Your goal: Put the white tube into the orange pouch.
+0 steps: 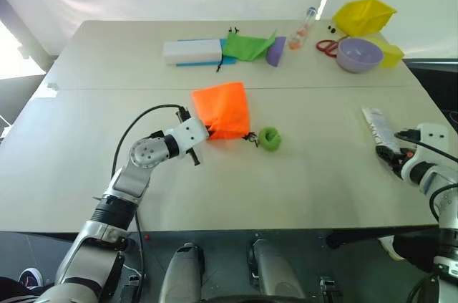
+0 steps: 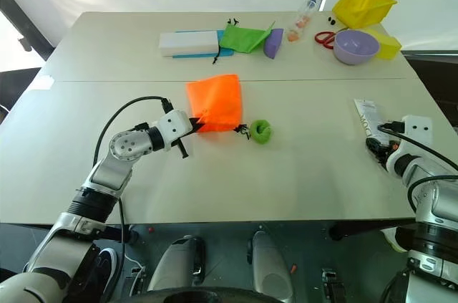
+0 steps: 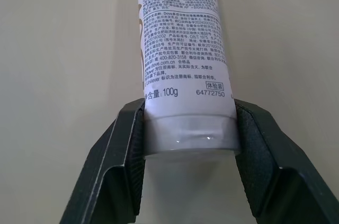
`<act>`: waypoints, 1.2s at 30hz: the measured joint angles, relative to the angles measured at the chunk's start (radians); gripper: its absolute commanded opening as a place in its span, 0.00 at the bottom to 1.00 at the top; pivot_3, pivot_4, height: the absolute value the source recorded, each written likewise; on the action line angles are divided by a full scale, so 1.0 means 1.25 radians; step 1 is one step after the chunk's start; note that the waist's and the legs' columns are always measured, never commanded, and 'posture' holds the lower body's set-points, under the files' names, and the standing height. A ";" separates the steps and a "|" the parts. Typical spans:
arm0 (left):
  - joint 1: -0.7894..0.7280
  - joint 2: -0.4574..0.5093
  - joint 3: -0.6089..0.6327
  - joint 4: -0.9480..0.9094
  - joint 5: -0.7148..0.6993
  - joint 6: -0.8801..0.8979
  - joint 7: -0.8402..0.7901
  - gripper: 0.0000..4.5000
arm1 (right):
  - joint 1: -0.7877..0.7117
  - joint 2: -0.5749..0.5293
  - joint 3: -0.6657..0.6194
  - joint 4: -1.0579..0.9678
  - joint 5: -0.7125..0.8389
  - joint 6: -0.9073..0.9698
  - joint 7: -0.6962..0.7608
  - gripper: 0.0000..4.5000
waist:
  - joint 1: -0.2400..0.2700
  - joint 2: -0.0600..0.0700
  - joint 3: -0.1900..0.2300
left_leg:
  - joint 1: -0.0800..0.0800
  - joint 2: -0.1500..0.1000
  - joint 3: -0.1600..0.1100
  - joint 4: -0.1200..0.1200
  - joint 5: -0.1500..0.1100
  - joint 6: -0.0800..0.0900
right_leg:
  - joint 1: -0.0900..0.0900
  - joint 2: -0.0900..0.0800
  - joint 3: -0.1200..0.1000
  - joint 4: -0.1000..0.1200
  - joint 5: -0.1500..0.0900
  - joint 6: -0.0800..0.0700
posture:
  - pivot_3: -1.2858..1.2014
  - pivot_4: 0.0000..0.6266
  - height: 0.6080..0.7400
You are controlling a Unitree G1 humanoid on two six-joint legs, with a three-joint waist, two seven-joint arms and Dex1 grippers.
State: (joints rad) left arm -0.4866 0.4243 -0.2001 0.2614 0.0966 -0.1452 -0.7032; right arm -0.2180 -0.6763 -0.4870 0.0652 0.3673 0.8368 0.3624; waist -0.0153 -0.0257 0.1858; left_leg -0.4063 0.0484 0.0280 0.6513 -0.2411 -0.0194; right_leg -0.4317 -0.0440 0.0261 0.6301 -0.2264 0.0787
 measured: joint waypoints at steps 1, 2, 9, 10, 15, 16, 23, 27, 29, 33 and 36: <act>0.000 0.000 0.000 0.000 0.000 0.000 0.000 0.00 | 0.001 0.001 0.000 -0.015 0.008 0.002 0.007 0.40 | 0.000 0.000 0.000 | 0.000 0.000 0.000 0.000 0.000 0.000 | 0.000 0.000 0.000 0.000 0.000 0.000 | 0.52 0.24 1.00; 0.000 0.000 0.000 0.000 0.000 0.000 0.001 0.00 | 0.006 0.003 0.003 -0.046 0.024 0.005 0.024 0.40 | 0.000 0.000 0.000 | 0.000 0.000 0.000 0.000 0.000 0.000 | 0.000 0.000 0.000 0.000 0.000 0.000 | 0.52 0.24 1.00; 0.000 0.001 0.000 -0.003 -0.001 0.001 -0.001 0.00 | 0.074 0.031 0.114 -0.458 0.292 0.142 0.170 0.40 | 0.004 0.000 0.000 | -0.001 0.001 -0.003 -0.002 0.000 0.000 | 0.000 0.002 -0.002 0.000 0.000 0.001 | 0.52 0.24 1.00; 0.000 0.005 0.000 -0.004 -0.001 0.002 -0.002 0.00 | 0.086 0.031 0.139 -0.491 0.309 0.154 0.177 0.40 | 0.005 0.000 0.000 | -0.001 0.001 -0.003 -0.001 0.000 0.000 | 0.000 0.001 -0.002 0.000 -0.001 0.000 | 0.52 0.24 1.00; 0.001 0.018 0.001 -0.028 -0.001 0.008 -0.010 0.00 | 0.159 0.027 0.270 -0.586 0.311 0.159 0.179 0.40 | 0.003 0.000 0.000 | -0.002 -0.001 0.000 0.001 0.000 0.000 | 0.000 -0.002 -0.001 -0.002 0.000 0.000 | 0.52 0.24 1.00; 0.001 0.019 0.001 -0.034 -0.001 0.009 -0.011 0.00 | 0.164 0.018 0.290 -0.591 0.303 0.153 0.181 0.40 | 0.003 0.000 0.000 | -0.002 -0.001 0.000 0.002 0.000 0.000 | 0.000 -0.003 -0.001 -0.002 0.000 0.000 | 0.52 0.24 1.00; 0.001 0.025 0.003 -0.056 -0.008 0.026 -0.016 0.00 | 0.112 0.043 0.453 -0.511 0.138 0.057 0.121 0.40 | -0.002 0.000 0.000 | 0.000 0.000 -0.001 0.001 0.000 0.000 | 0.000 0.000 -0.001 -0.001 0.000 -0.001 | 0.52 0.24 1.00; 0.002 0.030 0.003 -0.066 -0.008 0.035 -0.020 0.00 | 0.056 0.117 0.463 -0.447 0.089 0.018 0.073 0.40 | 0.001 0.000 0.000 | -0.001 0.001 -0.001 0.000 0.000 0.000 | -0.001 0.000 -0.001 -0.001 0.000 -0.001 | 0.52 0.24 1.00; 0.004 0.034 0.005 -0.070 -0.010 0.041 -0.020 0.00 | 0.042 0.122 0.471 -0.432 0.077 0.009 0.071 0.40 | 0.003 0.000 0.000 | -0.002 0.000 -0.001 0.000 0.000 0.000 | -0.001 0.000 -0.001 -0.001 0.000 0.000 | 0.52 0.24 1.00; 0.008 0.034 0.016 -0.072 -0.014 0.046 -0.017 0.00 | 0.002 0.151 0.522 -0.373 0.030 -0.018 0.072 0.40 | 0.002 0.000 0.000 | -0.002 0.000 -0.001 0.000 0.000 0.000 | -0.001 0.000 -0.001 -0.001 -0.001 0.000 | 0.52 0.24 1.00; 0.012 0.029 0.015 -0.087 -0.016 0.054 -0.020 0.00 | -0.021 0.182 0.551 -0.333 -0.004 -0.035 0.060 0.40 | 0.002 0.000 0.000 | -0.002 0.000 -0.001 0.000 0.000 0.000 | -0.001 0.000 -0.001 -0.001 0.000 0.000 | 0.52 0.24 1.00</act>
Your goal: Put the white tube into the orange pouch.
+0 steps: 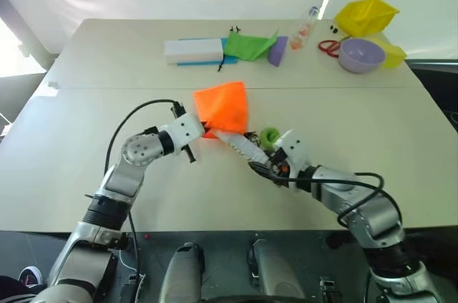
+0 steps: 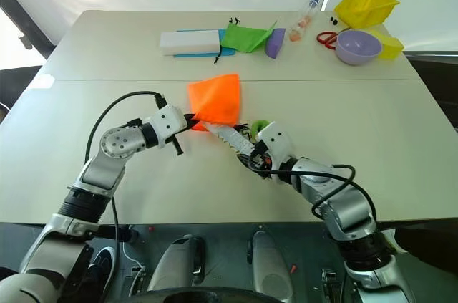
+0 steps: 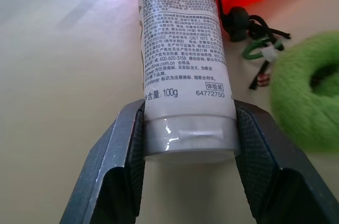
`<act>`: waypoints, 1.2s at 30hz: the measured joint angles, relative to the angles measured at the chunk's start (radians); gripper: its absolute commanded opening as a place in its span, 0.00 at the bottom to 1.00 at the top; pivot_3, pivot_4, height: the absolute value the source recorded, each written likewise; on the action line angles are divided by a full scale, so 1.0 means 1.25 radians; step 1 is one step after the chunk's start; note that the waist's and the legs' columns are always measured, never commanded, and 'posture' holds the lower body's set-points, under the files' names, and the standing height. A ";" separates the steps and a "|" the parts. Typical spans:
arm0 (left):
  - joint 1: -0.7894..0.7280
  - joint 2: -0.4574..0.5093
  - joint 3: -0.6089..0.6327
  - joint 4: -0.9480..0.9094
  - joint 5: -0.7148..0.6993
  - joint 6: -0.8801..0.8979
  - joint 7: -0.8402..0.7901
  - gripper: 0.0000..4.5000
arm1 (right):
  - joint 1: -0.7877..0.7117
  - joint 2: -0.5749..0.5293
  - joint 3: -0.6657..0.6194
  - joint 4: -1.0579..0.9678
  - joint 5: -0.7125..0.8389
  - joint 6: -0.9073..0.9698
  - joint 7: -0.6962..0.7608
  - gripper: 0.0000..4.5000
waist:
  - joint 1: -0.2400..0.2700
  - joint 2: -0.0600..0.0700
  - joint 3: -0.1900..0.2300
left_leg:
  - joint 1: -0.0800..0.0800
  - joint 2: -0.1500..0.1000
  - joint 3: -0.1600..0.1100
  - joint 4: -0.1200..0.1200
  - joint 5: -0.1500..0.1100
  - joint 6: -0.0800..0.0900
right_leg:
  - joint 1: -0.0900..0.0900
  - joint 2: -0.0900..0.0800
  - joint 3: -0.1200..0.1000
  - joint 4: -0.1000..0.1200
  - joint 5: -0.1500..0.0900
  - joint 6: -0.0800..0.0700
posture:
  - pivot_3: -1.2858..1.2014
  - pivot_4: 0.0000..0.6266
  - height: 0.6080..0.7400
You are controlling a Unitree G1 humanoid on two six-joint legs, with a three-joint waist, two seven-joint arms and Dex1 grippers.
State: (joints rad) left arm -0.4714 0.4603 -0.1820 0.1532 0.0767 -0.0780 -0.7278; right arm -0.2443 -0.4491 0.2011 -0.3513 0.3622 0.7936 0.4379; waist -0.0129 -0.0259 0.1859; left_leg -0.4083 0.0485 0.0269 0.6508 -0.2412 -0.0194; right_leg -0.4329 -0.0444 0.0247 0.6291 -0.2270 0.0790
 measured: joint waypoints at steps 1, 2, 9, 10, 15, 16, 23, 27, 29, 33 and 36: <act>0.000 -0.001 0.000 -0.006 0.000 0.004 0.000 0.00 | -0.006 0.010 0.007 0.010 -0.013 -0.007 -0.007 0.40 | 0.000 0.000 0.000 | 0.000 0.000 0.000 0.000 0.000 0.000 | 0.000 0.000 0.000 0.000 0.000 0.000 | 0.52 0.24 1.00; 0.000 -0.001 0.000 -0.012 0.000 0.009 -0.001 0.00 | -0.012 0.022 0.010 0.020 -0.026 -0.015 -0.018 0.40 | 0.000 0.000 0.000 | 0.000 0.000 0.000 0.000 0.000 0.000 | 0.000 0.000 0.000 0.000 0.000 0.000 | 0.52 0.24 1.00; 0.000 -0.001 -0.002 -0.042 0.000 0.035 -0.008 0.00 | -0.041 0.106 0.014 0.067 -0.069 -0.037 -0.071 0.40 | -0.001 0.000 0.000 | 0.000 0.000 0.000 0.000 0.000 0.000 | 0.000 0.000 0.000 0.001 0.000 0.000 | 0.52 0.24 1.00; 0.000 -0.001 -0.002 -0.042 0.000 0.039 -0.008 0.00 | -0.044 0.117 0.014 0.071 -0.073 -0.037 -0.076 0.40 | -0.001 0.000 0.000 | 0.000 0.000 0.000 0.000 0.000 0.000 | 0.000 0.000 0.000 0.001 0.000 0.000 | 0.52 0.24 1.00; 0.000 -0.001 -0.002 -0.042 0.000 0.041 -0.007 0.00 | -0.078 0.159 0.019 0.098 -0.096 -0.040 -0.086 0.40 | -0.002 0.000 0.000 | 0.000 0.000 0.000 0.000 0.000 0.000 | 0.000 0.000 0.000 0.001 0.000 0.000 | 0.52 0.24 1.00; 0.000 -0.001 -0.002 -0.042 0.000 0.041 -0.007 0.00 | -0.080 0.157 0.022 0.095 -0.097 -0.042 -0.078 0.40 | -0.001 0.000 0.000 | 0.000 0.000 0.000 0.000 0.000 0.000 | 0.000 0.000 0.000 0.001 0.000 0.000 | 0.52 0.24 1.00; 0.005 0.002 -0.002 -0.044 0.000 0.041 -0.008 0.00 | -0.050 0.059 0.003 0.057 -0.077 -0.031 0.014 0.40 | 0.000 0.000 0.000 | 0.000 0.000 0.000 0.000 0.000 0.000 | 0.000 0.000 0.000 0.000 0.000 0.000 | 0.52 0.24 1.00; 0.005 0.003 -0.002 -0.044 0.000 0.042 -0.007 0.00 | -0.043 0.054 -0.017 0.057 -0.067 -0.029 0.026 0.40 | -0.004 0.000 0.000 | 0.001 0.000 0.000 0.000 0.000 0.000 | 0.000 0.001 0.000 0.001 0.000 0.000 | 0.52 0.24 1.00; 0.005 0.003 -0.002 -0.044 0.000 0.042 -0.008 0.00 | -0.043 0.062 -0.019 0.057 -0.067 -0.029 0.017 0.40 | -0.003 0.000 0.000 | 0.001 0.001 0.000 0.000 0.000 0.000 | 0.000 0.001 0.000 0.001 0.000 0.000 | 0.52 0.24 1.00; 0.005 0.003 -0.002 -0.046 0.000 0.057 -0.010 0.00 | -0.061 0.130 -0.023 0.074 -0.077 -0.029 -0.039 0.40 | -0.004 0.000 0.000 | 0.001 0.001 0.000 0.000 0.000 0.000 | 0.000 0.001 0.000 0.001 0.000 0.000 | 0.52 0.24 1.00; 0.005 0.002 -0.002 -0.055 -0.002 0.078 -0.013 0.00 | -0.083 0.188 -0.026 0.092 -0.091 -0.028 -0.088 0.40 | -0.003 0.000 0.000 | 0.000 0.001 0.000 0.000 0.000 0.000 | 0.000 0.001 0.000 0.001 0.000 0.000 | 0.52 0.24 1.00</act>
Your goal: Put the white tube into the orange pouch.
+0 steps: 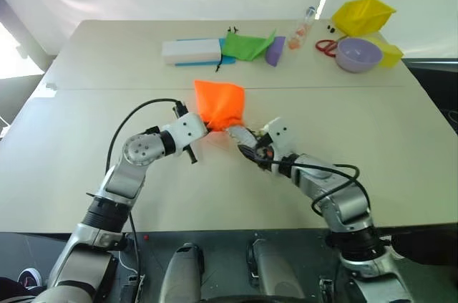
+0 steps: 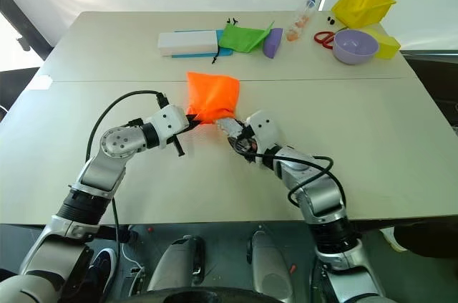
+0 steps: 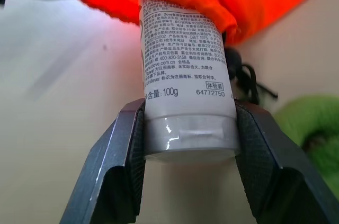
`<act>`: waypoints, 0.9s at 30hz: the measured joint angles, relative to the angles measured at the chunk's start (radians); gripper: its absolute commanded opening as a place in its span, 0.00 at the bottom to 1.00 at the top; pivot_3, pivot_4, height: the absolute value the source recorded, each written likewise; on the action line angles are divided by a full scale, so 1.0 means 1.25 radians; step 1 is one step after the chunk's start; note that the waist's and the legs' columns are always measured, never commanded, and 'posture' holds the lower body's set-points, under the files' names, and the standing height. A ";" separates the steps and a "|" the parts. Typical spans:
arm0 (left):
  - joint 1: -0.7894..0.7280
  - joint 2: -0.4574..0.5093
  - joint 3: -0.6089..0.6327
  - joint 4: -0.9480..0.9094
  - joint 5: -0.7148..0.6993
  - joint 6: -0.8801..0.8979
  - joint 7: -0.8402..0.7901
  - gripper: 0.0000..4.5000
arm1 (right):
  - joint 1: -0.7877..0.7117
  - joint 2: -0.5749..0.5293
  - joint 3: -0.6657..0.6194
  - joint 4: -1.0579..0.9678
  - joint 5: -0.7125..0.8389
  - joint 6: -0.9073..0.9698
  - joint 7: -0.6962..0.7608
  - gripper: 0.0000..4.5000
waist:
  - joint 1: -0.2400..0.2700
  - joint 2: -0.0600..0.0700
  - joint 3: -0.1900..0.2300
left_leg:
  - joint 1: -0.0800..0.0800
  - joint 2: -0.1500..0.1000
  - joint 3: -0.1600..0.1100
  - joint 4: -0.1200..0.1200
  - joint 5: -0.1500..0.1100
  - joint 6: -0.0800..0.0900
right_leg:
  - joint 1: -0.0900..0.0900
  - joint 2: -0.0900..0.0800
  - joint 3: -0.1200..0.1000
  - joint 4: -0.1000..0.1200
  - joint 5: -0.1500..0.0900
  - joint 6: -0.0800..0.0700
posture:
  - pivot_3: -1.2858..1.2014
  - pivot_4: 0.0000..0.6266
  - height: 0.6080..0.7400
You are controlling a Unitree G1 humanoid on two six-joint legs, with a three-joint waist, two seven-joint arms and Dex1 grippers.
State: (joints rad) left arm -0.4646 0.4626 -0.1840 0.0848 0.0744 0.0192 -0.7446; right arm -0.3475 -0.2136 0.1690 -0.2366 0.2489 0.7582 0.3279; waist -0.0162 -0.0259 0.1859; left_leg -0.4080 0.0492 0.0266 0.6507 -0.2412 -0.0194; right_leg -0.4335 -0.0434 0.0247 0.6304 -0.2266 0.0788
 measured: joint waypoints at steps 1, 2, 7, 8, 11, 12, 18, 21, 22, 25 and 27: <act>0.000 0.000 0.000 -0.006 0.000 0.004 -0.001 0.00 | -0.002 0.010 0.001 0.004 -0.003 0.000 -0.009 0.40 | 0.001 0.000 0.000 | 0.000 0.000 0.000 0.000 0.000 0.000 | 0.000 0.000 0.000 0.000 0.000 0.000 | 0.52 0.24 1.00; 0.001 0.000 0.001 -0.012 -0.002 0.010 -0.002 0.00 | -0.002 0.018 0.001 0.005 -0.005 0.001 -0.016 0.40 | 0.003 0.000 0.000 | 0.000 0.000 0.000 0.000 0.000 0.000 | 0.000 0.000 0.000 0.000 0.000 0.000 | 0.52 0.24 1.00; 0.016 0.002 0.003 -0.021 -0.016 0.031 -0.004 0.00 | -0.001 0.030 -0.003 0.003 0.002 0.033 -0.020 0.40 | 0.001 0.000 0.000 | -0.001 0.000 0.000 0.000 0.000 0.000 | 0.000 -0.001 0.000 -0.001 0.000 0.000 | 0.52 0.24 1.00; 0.019 0.002 0.003 -0.021 -0.019 0.036 -0.005 0.00 | -0.004 0.038 -0.009 0.007 0.003 0.039 -0.027 0.40 | 0.001 0.000 0.000 | 0.000 0.000 0.000 0.000 0.000 0.000 | 0.000 -0.001 0.000 0.000 0.000 0.000 | 0.52 0.24 1.00; 0.024 0.000 0.004 -0.032 -0.032 0.062 -0.005 0.00 | -0.032 0.064 -0.023 0.026 0.002 0.056 -0.050 0.40 | -0.001 0.000 0.000 | 0.000 0.000 0.000 0.000 0.000 0.000 | 0.000 0.000 0.000 0.000 0.000 0.000 | 0.52 0.24 1.00; 0.027 -0.002 0.005 -0.041 -0.039 0.075 -0.005 0.00 | -0.041 0.076 -0.030 0.030 0.006 0.067 -0.059 0.40 | -0.001 0.000 0.000 | 0.000 0.000 0.000 0.000 0.000 0.000 | 0.000 0.000 0.000 0.001 0.000 -0.001 | 0.52 0.24 1.00; 0.051 -0.011 0.018 -0.087 -0.096 0.171 -0.006 0.00 | -0.081 0.151 -0.050 0.069 0.024 0.114 -0.090 0.40 | -0.003 0.000 0.000 | 0.000 0.000 0.000 0.000 0.000 0.000 | -0.001 0.000 0.000 0.000 0.000 0.000 | 0.52 0.24 1.00; 0.062 -0.016 0.031 -0.096 -0.121 0.200 -0.007 0.00 | -0.097 0.132 -0.006 0.087 0.019 0.120 -0.061 0.40 | -0.003 0.000 0.000 | 0.000 0.000 0.000 0.000 0.000 0.000 | -0.001 0.000 0.000 0.000 0.000 0.000 | 0.52 0.24 1.00; 0.064 -0.019 0.036 -0.103 -0.129 0.211 -0.007 0.00 | -0.107 0.127 0.013 0.104 0.013 0.120 -0.050 0.40 | -0.003 0.000 0.000 | 0.000 0.000 0.000 0.000 0.000 0.000 | -0.001 0.000 0.000 0.000 0.000 0.000 | 0.52 0.24 1.00; 0.065 -0.016 0.041 -0.122 -0.143 0.224 -0.008 0.00 | -0.130 0.148 0.031 0.157 -0.002 0.102 -0.046 0.40 | -0.005 0.000 0.000 | 0.000 0.000 0.000 0.000 0.000 0.000 | -0.001 0.000 0.000 0.000 0.000 0.000 | 0.52 0.24 1.00; 0.073 -0.010 0.043 -0.131 -0.147 0.228 -0.008 0.00 | -0.145 0.161 0.030 0.188 -0.008 0.085 -0.048 0.40 | -0.006 0.000 0.000 | 0.000 0.000 0.000 -0.001 0.000 0.000 | -0.001 0.000 0.000 0.001 0.000 -0.001 | 0.52 0.24 1.00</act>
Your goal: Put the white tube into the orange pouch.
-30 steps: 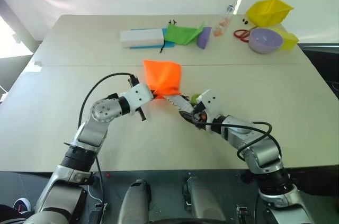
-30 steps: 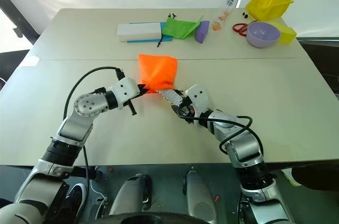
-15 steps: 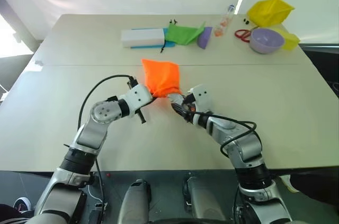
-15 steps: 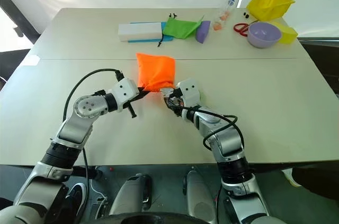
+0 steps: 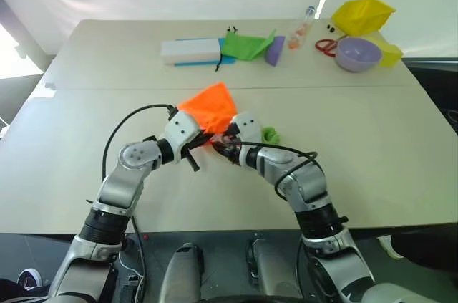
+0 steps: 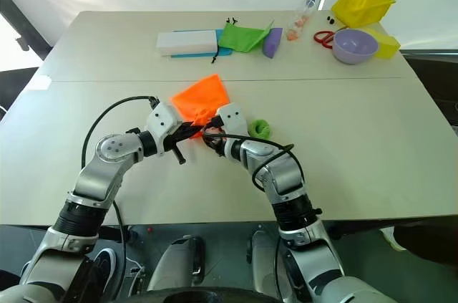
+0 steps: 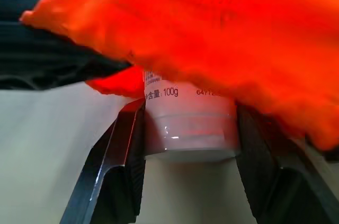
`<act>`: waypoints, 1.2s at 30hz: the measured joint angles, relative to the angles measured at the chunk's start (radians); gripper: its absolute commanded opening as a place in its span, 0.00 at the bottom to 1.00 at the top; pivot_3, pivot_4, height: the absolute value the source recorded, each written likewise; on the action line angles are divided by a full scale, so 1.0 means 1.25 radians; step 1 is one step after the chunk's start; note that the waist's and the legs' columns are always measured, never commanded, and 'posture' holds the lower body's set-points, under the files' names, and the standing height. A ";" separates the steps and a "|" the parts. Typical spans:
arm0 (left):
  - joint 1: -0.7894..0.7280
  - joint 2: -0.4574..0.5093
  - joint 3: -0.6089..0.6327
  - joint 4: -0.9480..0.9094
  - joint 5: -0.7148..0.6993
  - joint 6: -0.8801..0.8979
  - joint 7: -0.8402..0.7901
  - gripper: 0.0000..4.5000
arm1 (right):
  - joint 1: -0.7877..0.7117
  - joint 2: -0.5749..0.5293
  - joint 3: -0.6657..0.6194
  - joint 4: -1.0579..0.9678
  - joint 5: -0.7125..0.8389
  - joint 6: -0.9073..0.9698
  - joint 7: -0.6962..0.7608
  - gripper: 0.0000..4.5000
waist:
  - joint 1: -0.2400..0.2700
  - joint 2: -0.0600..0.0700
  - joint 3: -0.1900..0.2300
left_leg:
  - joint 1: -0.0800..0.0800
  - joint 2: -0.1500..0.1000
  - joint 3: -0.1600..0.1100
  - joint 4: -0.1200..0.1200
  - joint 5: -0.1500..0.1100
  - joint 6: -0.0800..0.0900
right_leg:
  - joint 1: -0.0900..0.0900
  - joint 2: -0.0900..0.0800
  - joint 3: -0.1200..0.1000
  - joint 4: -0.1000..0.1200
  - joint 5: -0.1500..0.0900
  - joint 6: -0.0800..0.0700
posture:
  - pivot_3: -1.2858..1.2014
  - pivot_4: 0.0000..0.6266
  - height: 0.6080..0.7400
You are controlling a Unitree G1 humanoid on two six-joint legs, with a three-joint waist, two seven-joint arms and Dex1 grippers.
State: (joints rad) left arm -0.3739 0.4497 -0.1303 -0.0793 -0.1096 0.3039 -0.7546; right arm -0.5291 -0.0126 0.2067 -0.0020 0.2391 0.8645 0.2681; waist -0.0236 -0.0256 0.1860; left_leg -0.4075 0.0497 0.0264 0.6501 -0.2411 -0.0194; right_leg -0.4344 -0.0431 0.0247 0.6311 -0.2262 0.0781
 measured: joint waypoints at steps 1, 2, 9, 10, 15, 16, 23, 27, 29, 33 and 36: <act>0.006 0.002 0.002 -0.002 0.000 0.001 0.001 0.00 | -0.009 0.006 0.000 0.017 -0.002 -0.008 0.000 0.40 | -0.001 0.000 0.000 | 0.000 0.000 0.000 0.000 0.000 0.000 | 0.000 0.000 0.000 0.000 0.000 0.000 | 0.52 0.24 1.00; 0.010 0.004 0.003 -0.002 0.000 0.004 0.002 0.00 | -0.014 0.011 0.000 0.026 -0.002 -0.014 0.000 0.40 | -0.001 0.000 0.000 | 0.000 0.000 0.000 0.000 0.000 0.000 | 0.000 0.000 0.000 0.000 0.000 0.000 | 0.52 0.24 1.00; 0.020 0.019 0.006 -0.005 0.000 0.007 0.007 0.00 | -0.032 0.017 0.027 0.068 -0.040 -0.061 0.011 0.40 | 0.000 0.000 0.000 | 0.000 0.000 0.000 0.000 0.000 0.000 | 0.000 0.000 0.000 0.000 0.000 0.000 | 0.52 0.24 1.00; 0.020 0.019 0.007 -0.006 0.000 0.007 0.008 0.00 | -0.036 0.019 0.027 0.076 -0.047 -0.066 0.010 0.40 | 0.000 0.000 0.000 | 0.000 0.000 0.000 0.000 0.000 0.000 | 0.000 0.000 0.000 0.000 0.000 0.000 | 0.52 0.24 1.00; 0.020 0.020 0.014 -0.013 0.000 0.003 0.010 0.00 | -0.066 0.043 0.022 0.149 -0.067 -0.122 0.004 0.40 | -0.004 0.000 0.000 | 0.000 0.000 0.000 0.000 0.000 0.000 | 0.000 0.000 0.000 0.000 0.000 -0.001 | 0.52 0.24 1.00; 0.020 0.020 0.014 -0.013 0.000 -0.001 0.010 0.00 | -0.070 0.046 0.020 0.160 -0.071 -0.133 0.003 0.40 | -0.007 0.000 0.000 | 0.000 0.000 0.000 0.000 0.000 0.000 | 0.000 0.000 0.000 0.000 0.000 -0.001 | 0.52 0.24 1.00; 0.019 0.017 0.014 -0.017 0.000 -0.007 0.010 0.00 | -0.105 0.059 0.015 0.233 -0.095 -0.186 -0.007 0.40 | -0.017 0.000 0.000 | 0.000 0.000 0.000 0.000 0.000 0.000 | 0.000 0.000 0.000 0.000 0.001 -0.001 | 0.52 0.24 1.00; 0.019 0.017 0.013 -0.018 0.001 -0.008 0.010 0.00 | -0.101 0.056 0.023 0.231 -0.103 -0.193 0.017 0.40 | -0.017 0.000 0.000 | 0.000 0.000 0.000 0.000 0.000 0.000 | 0.000 0.000 0.000 0.000 0.001 -0.001 | 0.52 0.24 1.00; 0.019 0.017 0.013 -0.018 0.001 -0.009 0.010 0.00 | -0.093 0.057 0.023 0.224 -0.103 -0.194 0.029 0.63 | -0.017 0.000 0.000 | 0.000 0.000 0.000 0.000 0.000 0.000 | 0.000 0.000 0.000 0.000 0.001 -0.001 | 0.52 0.24 1.00; 0.019 0.017 0.015 -0.020 0.002 -0.013 0.014 0.00 | -0.080 0.057 0.031 0.204 -0.100 -0.184 0.065 0.99 | -0.017 0.000 0.000 | 0.000 0.000 0.000 0.000 0.000 0.000 | 0.000 0.000 0.000 0.000 0.000 -0.001 | 0.52 0.24 1.00; 0.020 0.017 0.010 -0.020 0.009 -0.014 0.015 0.00 | -0.064 0.043 0.036 0.159 -0.087 -0.148 0.099 0.99 | -0.016 0.000 0.000 | 0.000 0.000 0.000 0.000 0.000 0.000 | 0.000 -0.001 0.000 0.000 0.000 -0.001 | 0.52 0.24 1.00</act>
State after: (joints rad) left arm -0.3488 0.4708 -0.1178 -0.1040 -0.0979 0.2865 -0.7364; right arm -0.6086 0.0410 0.2514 0.1963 0.1304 0.6795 0.3917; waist -0.0439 -0.0256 0.1860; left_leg -0.4072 0.0497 0.0265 0.6495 -0.2411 -0.0194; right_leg -0.4343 -0.0439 0.0246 0.6307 -0.2257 0.0772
